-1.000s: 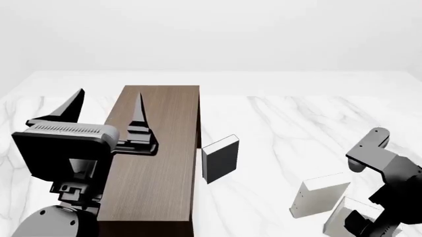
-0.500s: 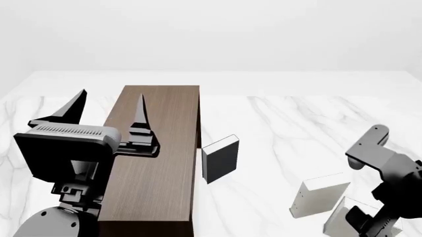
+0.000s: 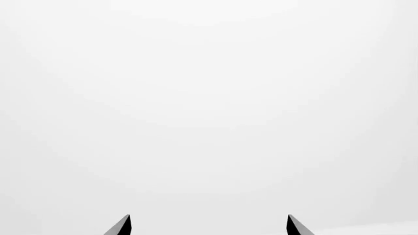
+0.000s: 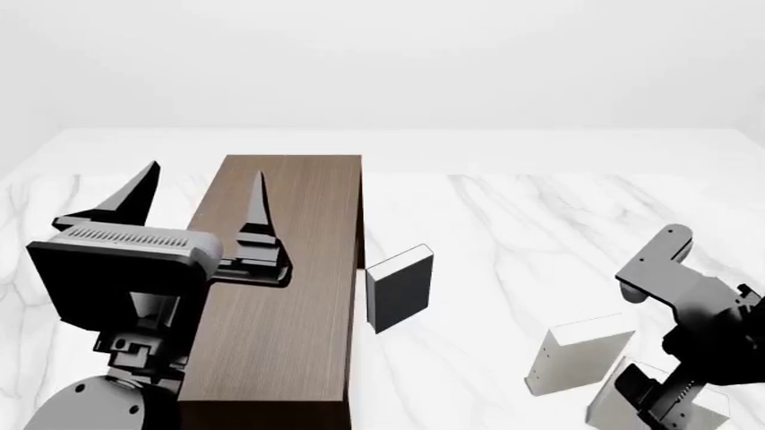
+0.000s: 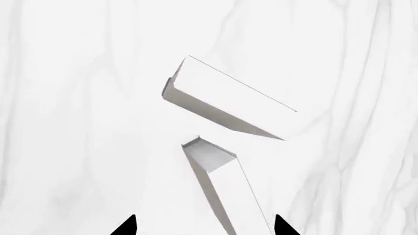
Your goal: Pick up the book on the right and place it under the cabinet shelf.
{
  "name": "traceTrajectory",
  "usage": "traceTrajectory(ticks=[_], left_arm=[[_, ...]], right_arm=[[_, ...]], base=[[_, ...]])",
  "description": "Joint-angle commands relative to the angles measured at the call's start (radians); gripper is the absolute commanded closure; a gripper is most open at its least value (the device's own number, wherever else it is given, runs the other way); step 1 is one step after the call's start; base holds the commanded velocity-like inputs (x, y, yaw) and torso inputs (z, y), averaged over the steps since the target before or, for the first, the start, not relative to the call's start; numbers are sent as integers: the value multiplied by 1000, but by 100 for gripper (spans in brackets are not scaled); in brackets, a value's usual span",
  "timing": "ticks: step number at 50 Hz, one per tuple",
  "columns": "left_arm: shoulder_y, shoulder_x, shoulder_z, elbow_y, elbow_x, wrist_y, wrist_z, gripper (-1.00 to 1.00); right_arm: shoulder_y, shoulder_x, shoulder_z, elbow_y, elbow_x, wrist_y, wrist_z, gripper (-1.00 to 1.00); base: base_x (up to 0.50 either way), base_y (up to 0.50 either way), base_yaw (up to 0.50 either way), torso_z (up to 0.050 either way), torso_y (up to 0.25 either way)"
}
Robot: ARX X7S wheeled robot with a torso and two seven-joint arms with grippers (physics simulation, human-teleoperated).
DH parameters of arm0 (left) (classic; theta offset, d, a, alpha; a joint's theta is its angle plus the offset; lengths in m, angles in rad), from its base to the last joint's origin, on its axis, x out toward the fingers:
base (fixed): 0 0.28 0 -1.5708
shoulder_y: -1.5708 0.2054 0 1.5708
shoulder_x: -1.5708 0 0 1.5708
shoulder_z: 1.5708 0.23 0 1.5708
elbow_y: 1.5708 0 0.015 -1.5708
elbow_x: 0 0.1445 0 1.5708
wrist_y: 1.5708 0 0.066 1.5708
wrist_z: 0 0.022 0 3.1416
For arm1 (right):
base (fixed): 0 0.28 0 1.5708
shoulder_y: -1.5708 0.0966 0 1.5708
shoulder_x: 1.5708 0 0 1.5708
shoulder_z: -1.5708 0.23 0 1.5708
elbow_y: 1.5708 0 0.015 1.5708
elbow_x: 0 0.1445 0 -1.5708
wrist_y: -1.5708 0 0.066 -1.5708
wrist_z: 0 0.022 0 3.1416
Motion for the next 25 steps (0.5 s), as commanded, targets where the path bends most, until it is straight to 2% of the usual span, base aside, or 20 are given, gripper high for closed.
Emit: traceTrajectory(ticks=[1, 25], left_arm=[[3, -6, 5, -3, -1, 6, -2, -100], [4, -15, 18, 0, -3, 10, -11, -100]], right_arm=[[-50, -15, -14, 42, -40, -62, 1, -100], [-118, -12, -19, 66, -62, -147, 18, -100]], base=[[0, 0, 0, 0, 0], [0, 0, 0, 0, 0]])
